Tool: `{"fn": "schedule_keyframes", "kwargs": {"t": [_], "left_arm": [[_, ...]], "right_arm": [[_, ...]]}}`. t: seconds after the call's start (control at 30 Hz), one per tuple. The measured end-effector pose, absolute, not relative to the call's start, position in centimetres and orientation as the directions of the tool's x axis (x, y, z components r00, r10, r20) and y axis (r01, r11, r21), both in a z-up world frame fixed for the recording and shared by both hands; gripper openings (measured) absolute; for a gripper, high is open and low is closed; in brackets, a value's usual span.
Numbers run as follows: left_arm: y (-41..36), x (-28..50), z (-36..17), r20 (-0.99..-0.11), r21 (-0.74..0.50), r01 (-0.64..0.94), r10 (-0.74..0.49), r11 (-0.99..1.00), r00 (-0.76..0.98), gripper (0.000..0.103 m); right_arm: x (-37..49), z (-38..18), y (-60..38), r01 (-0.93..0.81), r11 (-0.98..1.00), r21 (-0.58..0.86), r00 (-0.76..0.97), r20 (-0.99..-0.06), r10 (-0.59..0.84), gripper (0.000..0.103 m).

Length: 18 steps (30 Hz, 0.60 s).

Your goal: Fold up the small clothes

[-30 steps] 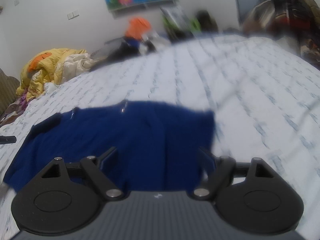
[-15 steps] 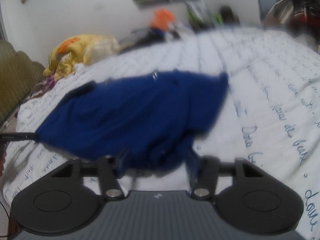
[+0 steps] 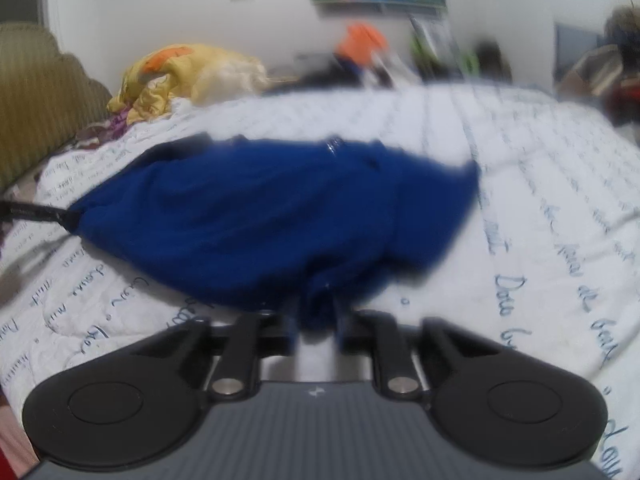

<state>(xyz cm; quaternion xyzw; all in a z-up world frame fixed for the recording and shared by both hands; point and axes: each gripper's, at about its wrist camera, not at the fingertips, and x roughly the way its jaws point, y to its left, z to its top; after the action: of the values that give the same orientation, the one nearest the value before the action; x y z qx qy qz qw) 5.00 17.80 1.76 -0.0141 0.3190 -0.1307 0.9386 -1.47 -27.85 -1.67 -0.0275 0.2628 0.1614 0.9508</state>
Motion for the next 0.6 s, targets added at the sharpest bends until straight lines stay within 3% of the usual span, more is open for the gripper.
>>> {"fn": "schedule_keyframes", "kwargs": {"t": [0.13,0.17,0.3,0.43,0.6], "left_arm": [[19.5,4.0,2.7,-0.573,-0.117,0.213,-0.241,0.970,0.783,0.006],[20.0,3.9,2.8,-0.575,-0.121,0.209,-0.240,0.970,0.782,0.006],[20.4,3.7,2.0,-0.606,-0.088,0.217,-0.225,0.972,0.763,0.006],[20.3,3.7,1.2,-0.620,-0.099,0.209,-0.224,0.973,0.752,0.007],[21.3,4.0,1.4,-0.621,-0.127,0.149,-0.196,0.981,0.759,0.022]], "right_arm": [[-3.1,0.1,-28.8,-0.287,0.957,0.046,0.835,-0.477,0.273,0.010],[-3.3,0.4,-29.2,-0.278,0.959,0.058,0.832,-0.484,0.271,0.005],[-3.4,0.6,-30.7,-0.230,0.973,0.037,0.801,-0.561,0.210,0.005],[-3.3,0.6,-32.0,-0.202,0.975,0.089,0.809,-0.546,0.218,0.006],[-1.4,0.0,-31.5,-0.226,0.953,0.200,0.790,-0.535,0.300,0.011]]}}
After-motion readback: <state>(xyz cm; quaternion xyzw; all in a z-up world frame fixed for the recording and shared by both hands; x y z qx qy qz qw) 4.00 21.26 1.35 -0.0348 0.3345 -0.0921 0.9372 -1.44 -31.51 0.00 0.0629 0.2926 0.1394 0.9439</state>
